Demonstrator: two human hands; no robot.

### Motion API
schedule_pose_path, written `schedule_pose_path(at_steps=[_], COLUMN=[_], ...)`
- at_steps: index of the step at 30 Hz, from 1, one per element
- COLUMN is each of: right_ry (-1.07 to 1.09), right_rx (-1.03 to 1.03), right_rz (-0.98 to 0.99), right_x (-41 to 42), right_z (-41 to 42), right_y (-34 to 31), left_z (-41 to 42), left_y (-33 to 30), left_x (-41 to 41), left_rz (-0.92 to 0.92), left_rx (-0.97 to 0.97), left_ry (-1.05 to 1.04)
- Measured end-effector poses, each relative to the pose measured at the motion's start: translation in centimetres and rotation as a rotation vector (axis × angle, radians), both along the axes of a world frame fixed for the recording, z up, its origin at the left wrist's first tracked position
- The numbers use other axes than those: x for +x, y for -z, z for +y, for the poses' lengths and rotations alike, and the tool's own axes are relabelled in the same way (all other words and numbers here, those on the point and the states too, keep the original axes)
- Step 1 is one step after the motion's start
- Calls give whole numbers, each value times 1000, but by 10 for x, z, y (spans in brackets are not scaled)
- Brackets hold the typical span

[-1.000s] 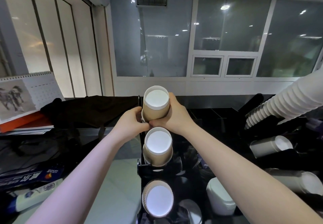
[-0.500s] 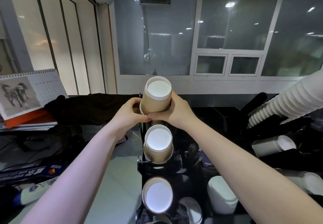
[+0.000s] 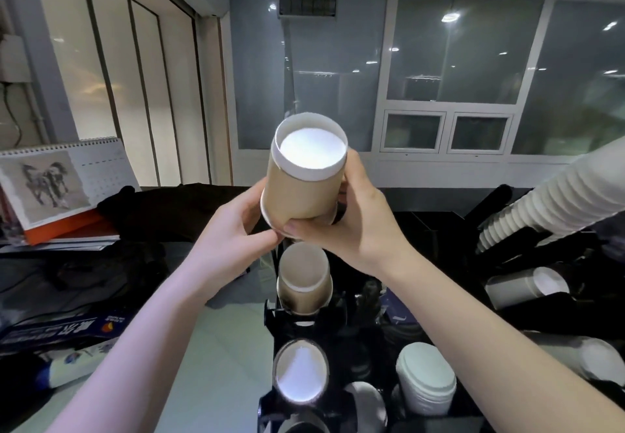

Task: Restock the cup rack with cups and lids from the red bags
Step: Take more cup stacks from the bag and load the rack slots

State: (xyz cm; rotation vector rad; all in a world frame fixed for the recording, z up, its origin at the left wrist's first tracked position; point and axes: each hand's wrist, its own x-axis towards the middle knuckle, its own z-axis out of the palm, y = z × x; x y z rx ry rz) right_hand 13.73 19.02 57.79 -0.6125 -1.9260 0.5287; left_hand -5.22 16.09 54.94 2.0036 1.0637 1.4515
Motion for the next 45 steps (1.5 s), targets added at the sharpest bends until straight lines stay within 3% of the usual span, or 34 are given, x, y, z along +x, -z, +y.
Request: schedule_pose_path(at_steps=[6,17,21,26,33,45], right_ry=[-52,306,334,219,232,263], right_rx=[-83,-130,-161,-230,-225,-143], right_rz=[-141,-444,-428,-382,-258,-297], right_x=[13,-8,-10,1,43,187], right_z=[-13,11,10,1,-9,-5], right_y=[35,87,91,87,71,44], left_z=[-27,-34,-37,-39,-36,-19], left_y=[33,66,68,68,44,6], left_x=[5,7,13,13,21,133], left_rz=[114,115,116,110,108,401], left_rx=[-129,-207,-203,-180,17,167], left_ry=[85,-158,-182,-192,-222,-339])
